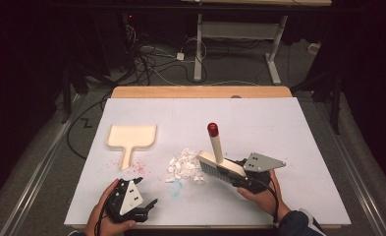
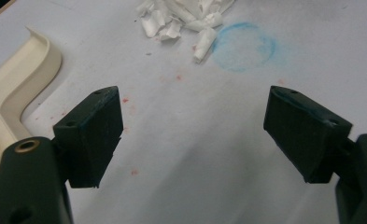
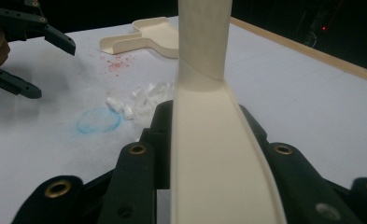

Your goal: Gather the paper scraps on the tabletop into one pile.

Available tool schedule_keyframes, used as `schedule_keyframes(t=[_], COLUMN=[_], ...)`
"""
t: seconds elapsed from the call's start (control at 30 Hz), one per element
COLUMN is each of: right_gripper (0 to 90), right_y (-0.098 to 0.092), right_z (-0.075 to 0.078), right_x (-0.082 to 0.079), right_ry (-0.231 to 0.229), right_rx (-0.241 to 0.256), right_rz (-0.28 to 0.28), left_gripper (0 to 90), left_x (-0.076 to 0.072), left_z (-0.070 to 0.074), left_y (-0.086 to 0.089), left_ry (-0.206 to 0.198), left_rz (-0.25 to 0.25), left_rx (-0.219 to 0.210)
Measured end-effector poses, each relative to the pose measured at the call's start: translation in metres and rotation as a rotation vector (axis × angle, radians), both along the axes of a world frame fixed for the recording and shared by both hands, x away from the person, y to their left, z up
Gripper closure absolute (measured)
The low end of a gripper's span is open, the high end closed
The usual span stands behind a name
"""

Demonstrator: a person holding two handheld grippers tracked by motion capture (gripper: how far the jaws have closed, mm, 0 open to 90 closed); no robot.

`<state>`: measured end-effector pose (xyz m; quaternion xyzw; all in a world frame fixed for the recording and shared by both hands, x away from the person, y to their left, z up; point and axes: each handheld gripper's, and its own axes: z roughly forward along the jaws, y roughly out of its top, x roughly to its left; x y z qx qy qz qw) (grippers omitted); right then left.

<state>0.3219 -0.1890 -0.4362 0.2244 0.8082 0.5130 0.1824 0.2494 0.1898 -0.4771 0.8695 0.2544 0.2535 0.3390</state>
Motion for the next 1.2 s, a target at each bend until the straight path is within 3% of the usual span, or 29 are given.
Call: schedule_keyframes(t=[0.1, 0.37, 0.7, 0.93, 1.0, 1.13, 1.2], right_gripper=[68.2, 68.2, 68.1, 68.1, 68.1, 68.1, 68.1], right_y=[-0.009, -0.042, -0.072, -0.090, -0.094, -0.102, -0.106], right_z=[0.006, 0.027, 0.030, 0.027, 0.023, 0.011, 0.008], right_x=[-0.003, -0.022, -0.046, -0.050, -0.042, -0.018, -0.004], right_ry=[0.011, 0.007, 0.100, 0.249, 0.329, 0.437, 0.503], right_rx=[0.029, 0.028, 0.023, 0.050, 0.053, 0.058, 0.042], right_rz=[0.001, -0.024, -0.045, -0.066, -0.086, -0.145, -0.134], left_gripper=[18.7, 18.7, 18.7, 18.6, 18.6, 18.6, 18.6], left_x=[0.000, -0.001, -0.001, -0.001, 0.000, 0.000, 0.001], left_z=[0.000, 0.001, 0.002, 0.002, 0.001, 0.000, -0.002], left_y=[0.000, -0.001, -0.001, -0.003, -0.003, -0.007, -0.008], left_ry=[-0.002, -0.007, -0.014, -0.011, -0.006, 0.000, 0.004], left_rz=[0.002, 0.007, 0.017, 0.012, 0.010, -0.005, -0.008], left_rx=[-0.002, 0.006, 0.009, 0.011, 0.013, 0.028, 0.032])
